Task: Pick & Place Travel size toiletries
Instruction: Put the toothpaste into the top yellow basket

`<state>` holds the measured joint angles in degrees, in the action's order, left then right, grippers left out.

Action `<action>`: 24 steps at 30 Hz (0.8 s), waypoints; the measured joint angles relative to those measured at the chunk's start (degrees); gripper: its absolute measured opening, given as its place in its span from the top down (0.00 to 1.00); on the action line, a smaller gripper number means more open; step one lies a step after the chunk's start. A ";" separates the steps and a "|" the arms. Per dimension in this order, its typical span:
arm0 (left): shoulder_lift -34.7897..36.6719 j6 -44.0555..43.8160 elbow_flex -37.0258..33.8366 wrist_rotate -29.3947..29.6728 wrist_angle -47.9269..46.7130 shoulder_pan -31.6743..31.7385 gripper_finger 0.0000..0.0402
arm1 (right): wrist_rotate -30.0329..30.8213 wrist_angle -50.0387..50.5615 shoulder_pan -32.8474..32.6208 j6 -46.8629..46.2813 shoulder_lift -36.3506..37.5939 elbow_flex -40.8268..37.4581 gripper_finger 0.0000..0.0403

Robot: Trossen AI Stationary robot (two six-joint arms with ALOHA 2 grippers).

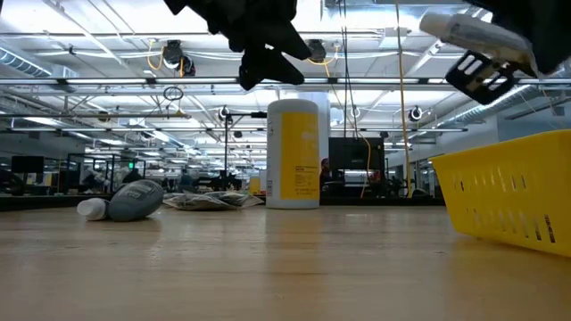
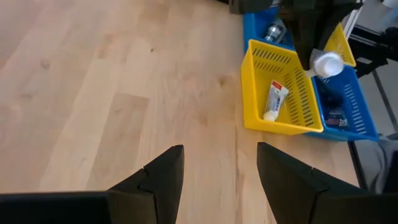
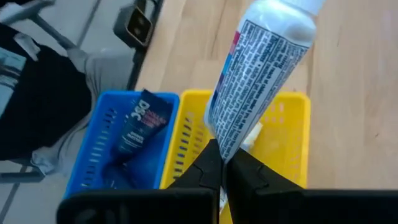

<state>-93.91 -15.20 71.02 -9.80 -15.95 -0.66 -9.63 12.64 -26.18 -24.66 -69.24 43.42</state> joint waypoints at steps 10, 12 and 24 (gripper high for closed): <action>0.00 -1.87 0.00 2.87 -2.65 -0.99 0.50 | -2.73 1.94 -1.00 -1.28 -2.86 0.00 1.00; 0.00 -1.86 0.00 2.90 -3.15 -1.32 0.50 | -2.77 3.84 -1.06 -2.40 -2.99 0.00 1.00; 0.00 -1.68 0.00 4.78 -3.66 -2.08 0.50 | -2.60 6.21 -4.38 -4.68 -6.86 -0.09 1.00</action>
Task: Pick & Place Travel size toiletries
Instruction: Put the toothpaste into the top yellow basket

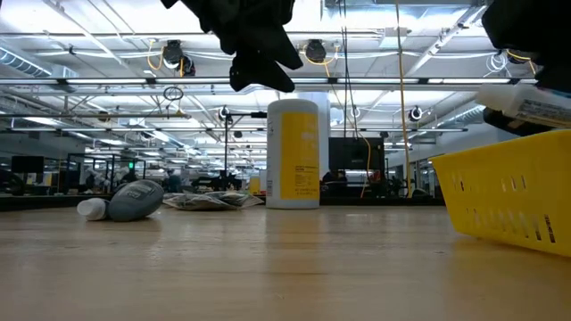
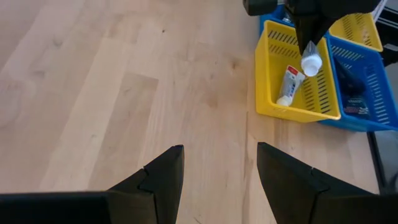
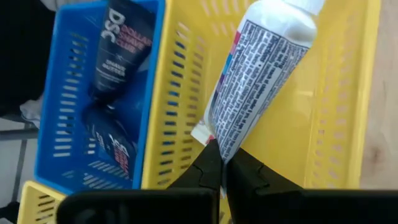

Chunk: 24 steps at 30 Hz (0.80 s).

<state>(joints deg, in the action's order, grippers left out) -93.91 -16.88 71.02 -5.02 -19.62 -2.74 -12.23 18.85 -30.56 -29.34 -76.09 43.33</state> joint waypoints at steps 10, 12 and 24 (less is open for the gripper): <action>0.00 -0.83 0.00 0.11 -0.31 0.02 0.50 | 0.02 0.61 -0.20 0.00 0.02 -1.39 0.99; -0.02 -0.83 -0.02 0.11 -0.31 0.02 0.50 | 0.03 0.42 -0.20 -0.05 0.02 -1.95 0.97; -0.02 -0.87 -0.02 0.11 -0.31 0.04 0.50 | 0.39 -0.20 0.18 0.74 0.02 -2.14 0.79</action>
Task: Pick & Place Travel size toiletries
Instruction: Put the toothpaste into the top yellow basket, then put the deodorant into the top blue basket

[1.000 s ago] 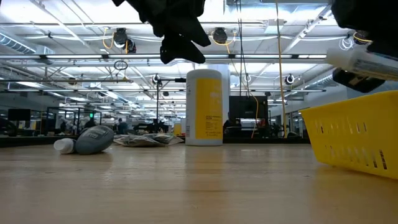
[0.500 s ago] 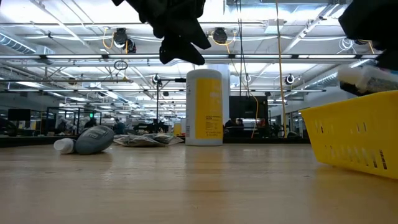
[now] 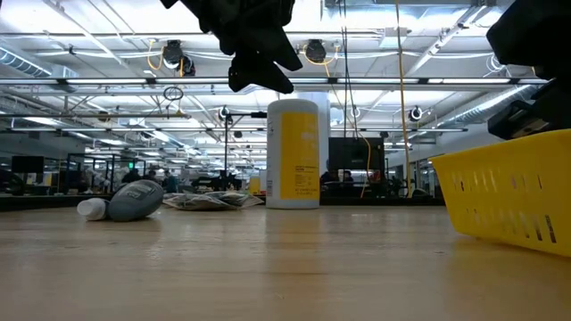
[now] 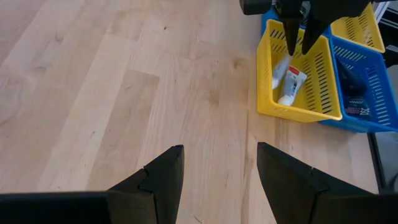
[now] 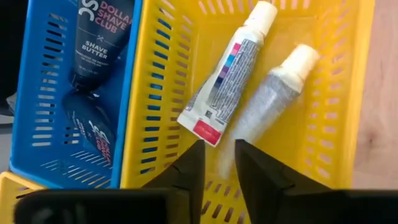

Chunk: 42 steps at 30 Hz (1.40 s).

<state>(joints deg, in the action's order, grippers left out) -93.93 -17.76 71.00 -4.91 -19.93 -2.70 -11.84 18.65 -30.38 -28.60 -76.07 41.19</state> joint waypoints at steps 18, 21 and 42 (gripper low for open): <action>0.00 -13.48 -0.01 7.22 -7.92 0.01 0.50 | 10.55 -4.07 0.06 10.36 8.01 0.00 0.69; -0.02 -18.09 -0.02 9.70 -15.02 0.07 0.50 | 14.46 -4.02 0.20 11.43 9.00 0.00 0.69; -0.02 -55.79 -0.02 16.14 -40.08 -7.78 0.50 | 15.28 -4.16 7.82 16.19 9.33 0.00 0.69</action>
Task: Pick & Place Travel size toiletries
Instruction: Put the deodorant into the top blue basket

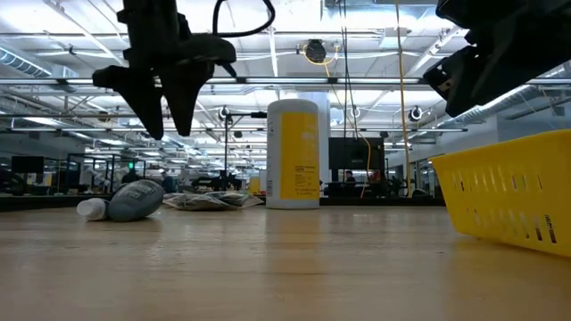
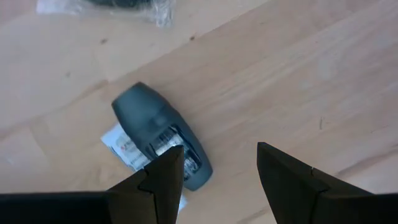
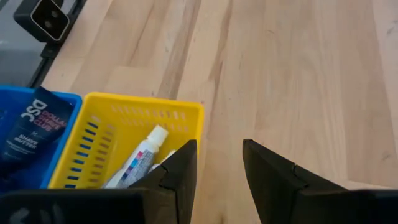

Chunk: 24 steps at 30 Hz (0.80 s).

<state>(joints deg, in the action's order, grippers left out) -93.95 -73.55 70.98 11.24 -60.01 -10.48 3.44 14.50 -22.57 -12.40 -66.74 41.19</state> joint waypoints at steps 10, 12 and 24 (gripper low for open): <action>-0.63 -11.19 -0.35 1.33 -8.46 -1.50 0.50 | 0.00 0.07 0.11 2.84 0.00 0.00 0.69; -0.59 -12.47 -1.17 1.38 -7.68 -0.97 0.49 | 0.16 0.03 0.11 3.06 0.00 0.00 0.69; -0.59 -16.94 -6.45 -1.61 -1.14 0.83 0.29 | 2.80 -0.06 0.09 2.81 0.00 0.00 0.69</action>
<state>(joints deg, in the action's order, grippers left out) -94.54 -90.49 64.53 9.63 -61.14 -9.65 6.24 14.44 -22.48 -9.59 -66.74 41.19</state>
